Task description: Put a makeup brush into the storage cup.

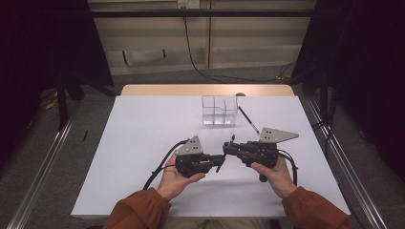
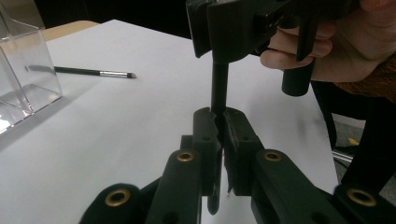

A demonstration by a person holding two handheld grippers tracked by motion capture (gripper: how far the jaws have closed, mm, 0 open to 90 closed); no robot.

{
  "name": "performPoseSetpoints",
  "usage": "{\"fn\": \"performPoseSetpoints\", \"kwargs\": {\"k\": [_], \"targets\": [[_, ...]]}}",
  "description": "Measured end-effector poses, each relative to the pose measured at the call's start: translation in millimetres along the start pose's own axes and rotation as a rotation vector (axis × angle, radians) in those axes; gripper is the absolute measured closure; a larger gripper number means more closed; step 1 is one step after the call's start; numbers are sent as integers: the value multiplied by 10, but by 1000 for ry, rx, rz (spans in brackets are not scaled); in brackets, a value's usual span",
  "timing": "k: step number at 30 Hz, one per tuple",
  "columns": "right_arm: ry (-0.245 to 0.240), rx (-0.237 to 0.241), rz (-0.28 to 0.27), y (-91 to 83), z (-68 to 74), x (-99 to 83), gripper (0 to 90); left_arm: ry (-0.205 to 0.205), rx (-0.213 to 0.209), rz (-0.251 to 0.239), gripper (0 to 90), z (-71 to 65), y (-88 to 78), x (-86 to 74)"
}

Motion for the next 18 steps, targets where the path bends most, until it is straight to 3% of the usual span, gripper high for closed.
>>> {"fn": "performPoseSetpoints", "kwargs": {"k": [4,12,18], "targets": [[26,9,7,5,10,6,835,2,2,-8,835,6,1,-2],[7,3,5,-16,33,58,837,-9,-2,-33,815,-4,-26,18],[7,-10,1,-36,15,83,837,-12,26,-51,748,18,-75,47]]}}
Point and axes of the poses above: each handheld gripper's, and its own axes: y roughly forward along the jaws, x roughly out of its top, z roughly to its left, the point moved 7 cm from there along y, roughly forward along the jaws, and after that the axes turned 15 degrees about -y, right-handed, at the moved point
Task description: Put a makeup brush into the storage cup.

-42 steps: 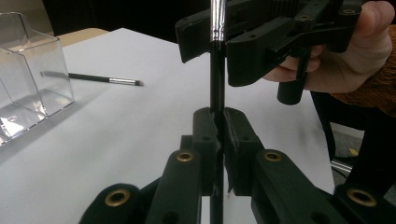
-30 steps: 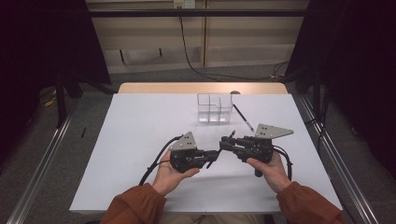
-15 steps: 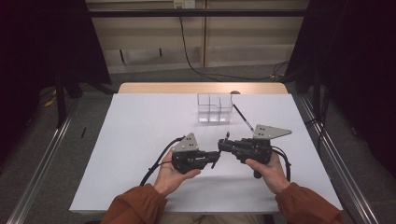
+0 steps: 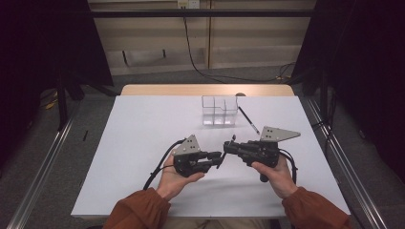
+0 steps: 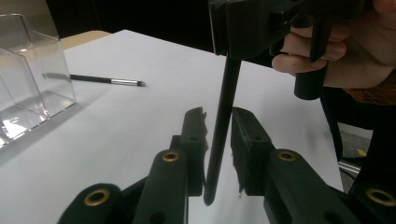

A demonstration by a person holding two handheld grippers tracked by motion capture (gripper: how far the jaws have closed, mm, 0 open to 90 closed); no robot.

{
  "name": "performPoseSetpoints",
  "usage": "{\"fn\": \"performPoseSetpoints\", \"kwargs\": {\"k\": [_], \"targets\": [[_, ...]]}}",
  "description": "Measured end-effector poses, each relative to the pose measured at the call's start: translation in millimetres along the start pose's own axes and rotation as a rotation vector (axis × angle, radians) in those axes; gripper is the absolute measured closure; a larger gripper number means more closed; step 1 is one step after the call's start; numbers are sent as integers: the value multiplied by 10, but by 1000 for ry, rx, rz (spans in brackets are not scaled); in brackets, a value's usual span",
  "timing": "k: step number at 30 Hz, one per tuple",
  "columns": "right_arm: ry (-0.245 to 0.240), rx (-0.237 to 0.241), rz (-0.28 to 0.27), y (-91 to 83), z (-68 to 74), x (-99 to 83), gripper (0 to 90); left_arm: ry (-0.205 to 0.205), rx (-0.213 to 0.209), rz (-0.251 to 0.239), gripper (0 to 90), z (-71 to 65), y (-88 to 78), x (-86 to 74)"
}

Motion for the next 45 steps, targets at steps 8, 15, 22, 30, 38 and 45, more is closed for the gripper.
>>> {"fn": "performPoseSetpoints", "kwargs": {"k": [8,15,22,30,38,45], "targets": [[-9,-16,10,-41,-41,-16,837,-31,25,-25,625,57,-96,27],[-2,-25,15,-69,-71,-24,837,-55,58,-45,459,106,-175,26],[-16,-38,29,-105,-100,-52,837,-92,121,-76,237,195,-291,26],[-16,-44,37,-125,-116,-52,837,-121,180,-98,64,244,-472,63],[-11,-64,40,-161,-173,-57,837,-127,212,-117,30,299,-687,64],[-12,-63,51,-144,-189,-68,837,-137,224,-133,30,328,-834,9]]}}
Point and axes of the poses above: each handheld gripper's, and its own axes: y roughly forward along the jaws, x roughly out of its top, z roughly to its left, the point moved 7 cm from there along y, roughly forward along the jaws, and after that the axes turned 15 degrees about -y, right-handed, at the moved point
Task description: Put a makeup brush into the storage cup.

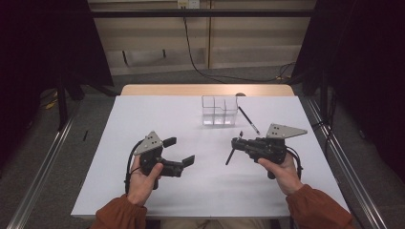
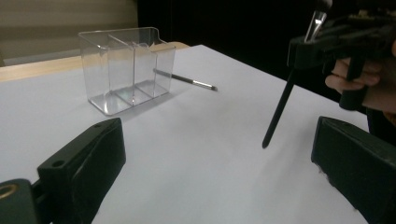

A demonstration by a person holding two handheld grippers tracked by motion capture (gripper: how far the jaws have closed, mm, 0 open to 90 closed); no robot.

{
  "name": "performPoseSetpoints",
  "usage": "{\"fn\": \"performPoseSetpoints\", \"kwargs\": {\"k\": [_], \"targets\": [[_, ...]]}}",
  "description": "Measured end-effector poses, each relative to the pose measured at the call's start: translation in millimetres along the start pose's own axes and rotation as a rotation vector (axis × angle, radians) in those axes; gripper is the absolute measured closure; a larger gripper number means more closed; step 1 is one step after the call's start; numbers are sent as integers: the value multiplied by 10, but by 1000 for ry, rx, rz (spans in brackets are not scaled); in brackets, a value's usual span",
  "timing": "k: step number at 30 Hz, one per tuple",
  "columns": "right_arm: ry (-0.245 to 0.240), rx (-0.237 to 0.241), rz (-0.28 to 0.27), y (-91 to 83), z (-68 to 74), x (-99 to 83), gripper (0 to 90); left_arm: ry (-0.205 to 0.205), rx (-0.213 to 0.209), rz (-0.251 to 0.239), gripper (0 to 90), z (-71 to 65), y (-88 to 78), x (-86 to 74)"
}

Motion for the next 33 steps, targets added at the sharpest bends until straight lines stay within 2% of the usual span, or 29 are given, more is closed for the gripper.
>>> {"fn": "performPoseSetpoints", "kwargs": {"k": [4,7,11,13,18,23,25,28,31,33], "targets": [[8,-23,1,-44,-65,-7,837,14,23,-7,30,62,-84,-42],[14,-40,3,-72,-117,-20,837,31,48,-33,29,125,-158,-39],[14,-48,6,-77,-152,-16,837,29,67,-74,30,180,-235,-20],[10,-50,9,-68,-165,-8,837,51,82,-81,30,208,-260,-23],[1,-58,7,-48,-212,58,837,49,86,-97,28,247,-331,-28],[-10,-68,-2,-29,-273,124,837,30,102,-113,28,334,-429,-78],[-7,-70,-1,-23,-297,121,837,38,116,-123,29,380,-479,-67],[-6,-80,-1,-16,-340,133,837,15,127,-139,30,437,-539,-50],[-10,-87,-12,-21,-389,189,837,15,139,-135,30,454,-555,-85],[-9,-87,-22,-22,-418,239,836,29,150,-119,29,474,-537,-110]]}}
Point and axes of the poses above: each handheld gripper's, and its own axes: y roughly forward along the jaws, x roughly out of its top, z roughly to its left, the point moved 7 cm from there along y, roughly forward along the jaws, and after that the axes turned 15 degrees about -y, right-handed, at the moved point
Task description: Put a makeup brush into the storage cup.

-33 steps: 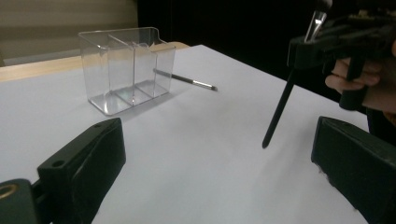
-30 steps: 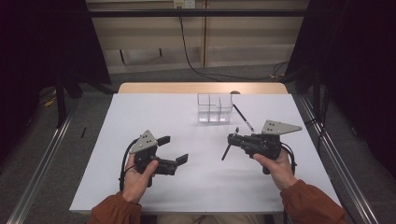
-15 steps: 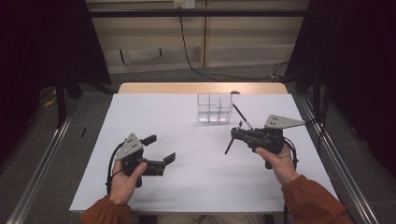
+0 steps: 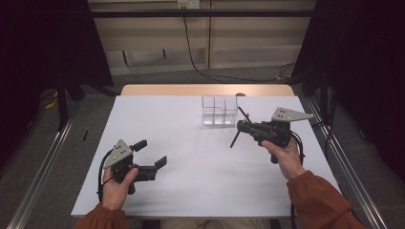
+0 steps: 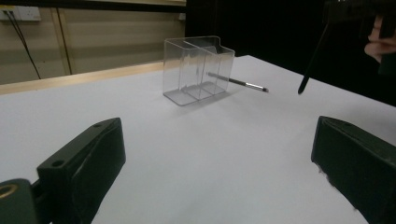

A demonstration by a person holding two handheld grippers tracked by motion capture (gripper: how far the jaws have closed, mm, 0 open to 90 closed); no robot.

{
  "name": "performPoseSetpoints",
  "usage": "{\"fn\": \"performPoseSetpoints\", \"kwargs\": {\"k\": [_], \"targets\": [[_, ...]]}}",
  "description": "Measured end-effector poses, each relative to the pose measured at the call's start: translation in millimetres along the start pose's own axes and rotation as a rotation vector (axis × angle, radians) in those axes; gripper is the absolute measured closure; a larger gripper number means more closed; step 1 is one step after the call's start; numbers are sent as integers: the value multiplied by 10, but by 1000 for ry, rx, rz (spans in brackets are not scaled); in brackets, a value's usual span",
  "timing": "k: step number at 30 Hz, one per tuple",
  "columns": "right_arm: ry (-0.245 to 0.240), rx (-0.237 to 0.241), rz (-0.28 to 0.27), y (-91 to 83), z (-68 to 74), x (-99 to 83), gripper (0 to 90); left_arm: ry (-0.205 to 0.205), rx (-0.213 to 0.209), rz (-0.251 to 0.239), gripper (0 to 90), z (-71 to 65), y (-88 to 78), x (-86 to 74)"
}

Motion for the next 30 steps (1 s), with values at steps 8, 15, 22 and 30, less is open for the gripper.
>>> {"fn": "performPoseSetpoints", "kwargs": {"k": [8,15,22,30], "targets": [[-8,2,-12,71,-73,102,836,3,8,-11,29,13,-43,7],[4,3,-20,199,-105,129,836,6,1,21,29,-15,-2,-88],[-21,-9,-14,312,-190,248,837,1,-1,28,28,-13,-6,-100],[-32,-36,-14,437,-328,379,837,14,0,40,28,-19,0,-115]]}}
Point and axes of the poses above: each handheld gripper's, and its own axes: y roughly forward along the jaws, x roughly out of its top, z roughly to its left, the point moved 7 cm from there along y, roughly forward along the jaws, and after that the axes turned 15 degrees about -y, right-handed, at the moved point
